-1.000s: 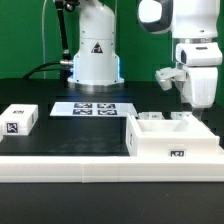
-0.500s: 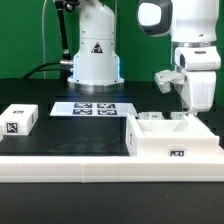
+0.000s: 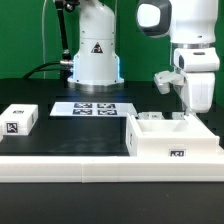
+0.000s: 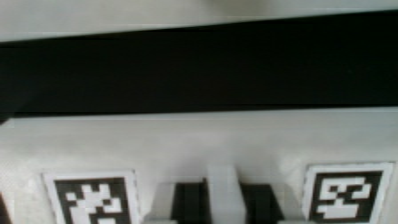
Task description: Assemble cabinet
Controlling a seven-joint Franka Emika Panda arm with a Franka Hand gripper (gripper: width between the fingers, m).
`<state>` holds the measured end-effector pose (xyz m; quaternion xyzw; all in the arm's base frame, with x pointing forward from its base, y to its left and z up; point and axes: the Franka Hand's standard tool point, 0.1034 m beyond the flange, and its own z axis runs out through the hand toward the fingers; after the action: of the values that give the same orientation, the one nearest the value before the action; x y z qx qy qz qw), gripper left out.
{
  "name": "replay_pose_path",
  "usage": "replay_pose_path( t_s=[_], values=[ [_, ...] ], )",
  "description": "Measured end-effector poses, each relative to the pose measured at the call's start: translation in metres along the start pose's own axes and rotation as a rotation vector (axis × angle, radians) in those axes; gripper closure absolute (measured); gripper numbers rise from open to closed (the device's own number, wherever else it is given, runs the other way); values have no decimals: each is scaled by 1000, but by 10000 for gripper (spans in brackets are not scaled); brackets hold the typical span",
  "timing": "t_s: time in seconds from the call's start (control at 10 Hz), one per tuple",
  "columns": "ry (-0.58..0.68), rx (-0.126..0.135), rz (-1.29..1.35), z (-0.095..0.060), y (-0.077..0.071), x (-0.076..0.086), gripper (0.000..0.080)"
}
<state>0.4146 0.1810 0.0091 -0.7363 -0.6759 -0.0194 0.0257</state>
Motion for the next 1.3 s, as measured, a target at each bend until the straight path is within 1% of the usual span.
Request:
replay_pose_path(
  t_s=[0.2,0.3,0.4,0.5,0.6,0.7,0.9,1.2,1.3],
  values=[
    [-1,0,0,-1,0,0,731],
    [-22,4,2,-10,2,-5,731],
    [-44,-9,-2,-29,7,-8,729],
    [-53,-21,-16,-41,9,-12,729],
    [-63,-28,-22,-50,13,-19,729],
    [-67,-31,-50,-53,17,-32,729],
    [-71,-20,-83,-51,23,-56,729],
    [-70,-19,-68,-50,23,-56,729],
    [-68,-23,-65,-50,28,-56,729]
  ],
)
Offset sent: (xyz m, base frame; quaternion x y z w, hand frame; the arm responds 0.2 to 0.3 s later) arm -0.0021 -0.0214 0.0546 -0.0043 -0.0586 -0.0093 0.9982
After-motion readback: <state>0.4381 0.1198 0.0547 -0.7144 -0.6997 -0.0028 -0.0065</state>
